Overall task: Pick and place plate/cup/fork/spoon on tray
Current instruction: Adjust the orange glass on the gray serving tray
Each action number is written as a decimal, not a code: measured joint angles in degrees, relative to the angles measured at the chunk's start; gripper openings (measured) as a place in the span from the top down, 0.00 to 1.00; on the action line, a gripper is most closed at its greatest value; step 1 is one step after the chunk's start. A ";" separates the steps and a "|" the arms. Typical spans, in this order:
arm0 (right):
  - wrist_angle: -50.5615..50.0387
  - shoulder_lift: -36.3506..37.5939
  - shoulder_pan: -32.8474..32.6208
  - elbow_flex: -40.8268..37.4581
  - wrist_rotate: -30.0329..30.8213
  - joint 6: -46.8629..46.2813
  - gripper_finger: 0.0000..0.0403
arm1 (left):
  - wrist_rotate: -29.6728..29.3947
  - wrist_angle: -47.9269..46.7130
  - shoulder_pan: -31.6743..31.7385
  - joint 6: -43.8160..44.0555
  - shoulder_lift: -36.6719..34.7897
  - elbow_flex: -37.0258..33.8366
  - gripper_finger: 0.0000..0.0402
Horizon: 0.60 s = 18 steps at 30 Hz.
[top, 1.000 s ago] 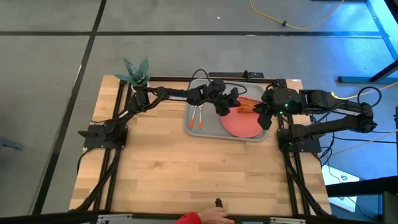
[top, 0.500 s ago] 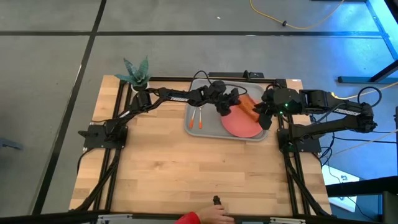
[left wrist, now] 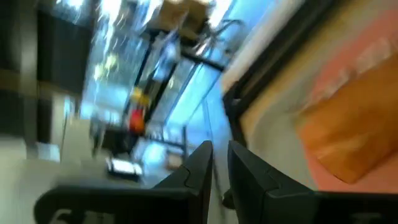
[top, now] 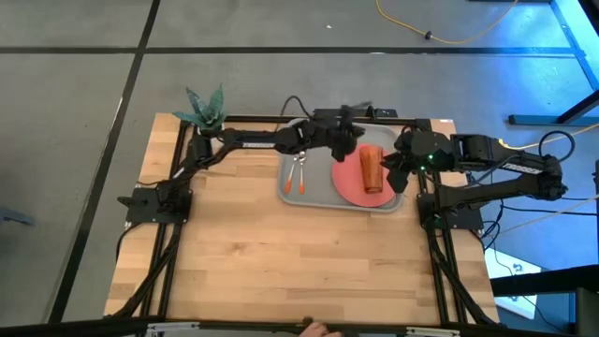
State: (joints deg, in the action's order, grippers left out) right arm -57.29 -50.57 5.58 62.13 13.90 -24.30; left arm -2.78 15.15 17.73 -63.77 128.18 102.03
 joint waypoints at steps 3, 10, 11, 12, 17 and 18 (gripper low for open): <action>-0.21 0.00 1.39 0.00 -0.03 -1.79 0.78 | -2.60 -7.75 -0.74 14.36 -5.08 -0.04 0.89; -2.63 0.00 5.67 0.00 -4.52 0.14 0.78 | 0.09 -26.00 -2.35 43.80 -15.42 -0.10 0.89; -2.59 0.00 6.87 0.01 -5.98 0.98 0.78 | 0.96 -26.24 -2.52 45.77 -16.14 -0.09 0.89; -2.53 -0.02 8.34 0.00 -7.77 1.47 0.78 | 2.25 -26.19 -2.73 47.46 -16.97 0.02 0.89; -2.02 -1.63 18.97 0.00 -24.35 1.44 0.78 | 9.31 -31.45 -3.34 54.43 -20.94 0.07 0.89; -1.92 -2.37 21.07 0.00 -27.67 1.36 0.78 | 10.44 -33.20 -3.23 55.74 -21.49 -0.10 0.89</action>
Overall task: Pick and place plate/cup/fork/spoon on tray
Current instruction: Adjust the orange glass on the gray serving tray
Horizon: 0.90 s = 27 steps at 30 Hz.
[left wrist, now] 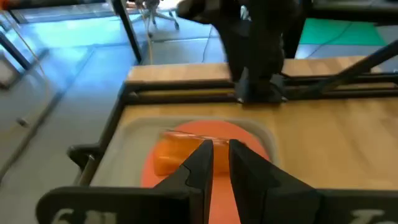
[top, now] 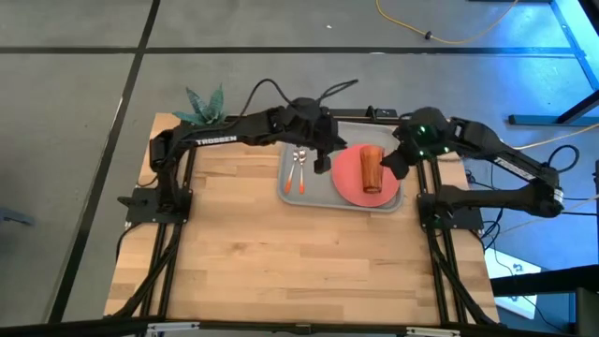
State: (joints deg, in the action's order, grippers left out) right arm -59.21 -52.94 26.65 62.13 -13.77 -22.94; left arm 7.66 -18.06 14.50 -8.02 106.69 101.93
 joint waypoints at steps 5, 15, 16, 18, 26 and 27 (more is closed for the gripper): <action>0.33 -6.11 9.38 0.00 -4.27 2.38 0.78 | 2.72 -1.78 0.06 4.48 -1.67 0.03 0.89; -0.99 -19.59 20.27 1.94 -6.71 13.20 0.78 | 2.54 -9.35 -0.07 4.97 -2.01 0.07 0.89; -2.07 -21.05 20.87 3.34 -7.55 15.04 0.78 | 2.53 -9.89 -0.06 4.96 -2.01 0.07 0.89; -5.16 -24.11 21.75 7.05 -7.59 18.56 0.78 | 2.54 -10.66 -0.07 4.98 -2.01 0.07 0.89; -20.65 -38.83 26.58 23.66 -7.30 21.57 0.78 | 2.55 -12.35 -0.07 4.97 -2.01 0.07 0.89; -22.98 -40.76 26.94 25.26 -7.47 21.87 0.78 | 2.55 -12.65 -0.07 4.97 -2.01 0.07 0.89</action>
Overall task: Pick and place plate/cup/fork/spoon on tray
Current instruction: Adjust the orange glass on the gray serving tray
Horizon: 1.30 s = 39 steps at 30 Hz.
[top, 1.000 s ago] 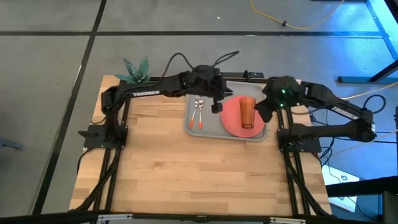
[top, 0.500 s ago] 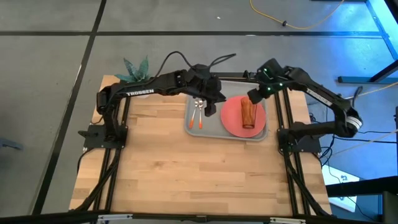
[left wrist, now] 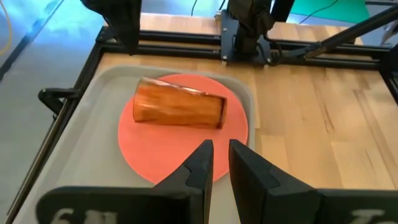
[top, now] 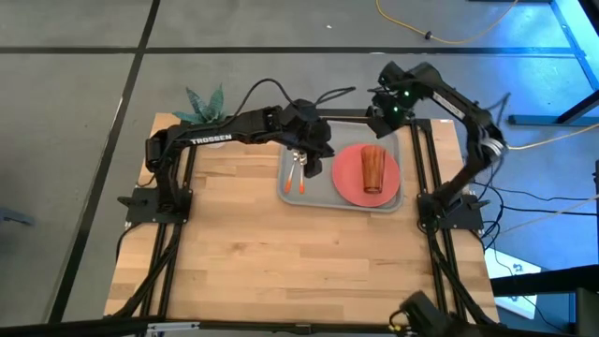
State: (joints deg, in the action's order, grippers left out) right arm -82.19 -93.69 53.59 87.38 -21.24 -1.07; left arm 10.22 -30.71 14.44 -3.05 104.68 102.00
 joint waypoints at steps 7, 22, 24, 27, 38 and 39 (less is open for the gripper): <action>-6.68 -10.41 0.78 4.95 -1.31 4.74 0.78 | 0.00 -1.92 0.00 -0.02 0.00 0.00 0.89; -2.87 -18.38 0.76 5.54 4.39 13.76 0.78 | 3.07 -2.31 0.00 -0.48 0.02 0.00 0.89; -2.21 -18.38 0.78 5.54 4.62 13.95 0.78 | 3.07 -2.31 0.00 -0.50 0.02 0.00 0.89; -2.38 -18.38 1.05 5.53 3.31 15.16 0.78 | 2.99 -2.31 0.02 -0.50 0.02 0.00 0.89; -2.27 -18.38 1.07 5.35 1.17 16.77 0.78 | 2.95 -2.31 0.02 -0.50 0.04 0.00 0.89; -2.23 -18.38 1.04 5.16 1.15 16.75 0.78 | 2.93 -2.31 0.02 -0.50 0.04 0.00 0.89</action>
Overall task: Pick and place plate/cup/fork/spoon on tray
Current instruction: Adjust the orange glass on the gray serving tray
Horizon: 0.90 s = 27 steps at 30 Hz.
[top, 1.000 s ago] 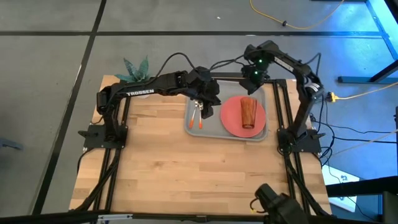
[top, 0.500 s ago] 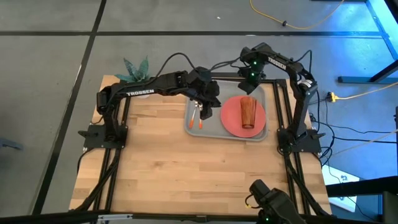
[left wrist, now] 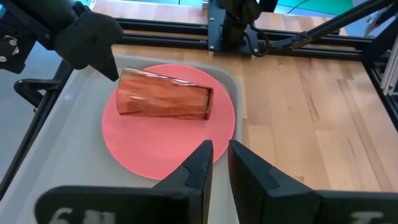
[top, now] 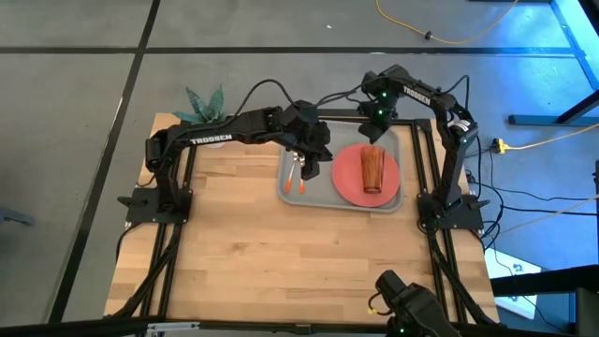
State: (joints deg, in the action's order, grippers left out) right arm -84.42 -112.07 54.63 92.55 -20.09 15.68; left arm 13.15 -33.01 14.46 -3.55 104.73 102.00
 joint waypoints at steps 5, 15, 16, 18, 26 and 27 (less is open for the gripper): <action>0.02 0.00 0.00 -2.29 -0.59 0.01 0.78 | 0.00 0.00 0.00 0.00 0.00 0.00 0.89; 2.82 0.00 -0.02 -4.91 -0.62 1.23 0.78 | -0.04 0.02 0.00 -0.02 0.00 0.00 0.89; 2.80 0.00 -0.02 -4.91 -0.60 1.25 0.78 | -0.04 0.02 -0.02 -0.02 0.00 0.00 0.89; 2.80 0.00 -0.02 -4.93 -0.60 1.10 0.78 | -0.04 0.02 0.00 -0.02 0.00 0.00 0.89; 2.39 0.00 -0.02 -4.95 -0.96 0.94 0.78 | -0.04 0.02 -0.01 -0.02 0.00 0.00 0.89; 2.34 0.00 -0.02 -4.95 -0.89 0.94 0.78 | -0.04 0.02 0.00 -0.02 0.00 0.00 0.89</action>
State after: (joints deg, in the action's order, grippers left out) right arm -82.08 -112.07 54.61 87.59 -20.97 16.62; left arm 13.10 -32.99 14.46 -3.57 104.73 102.00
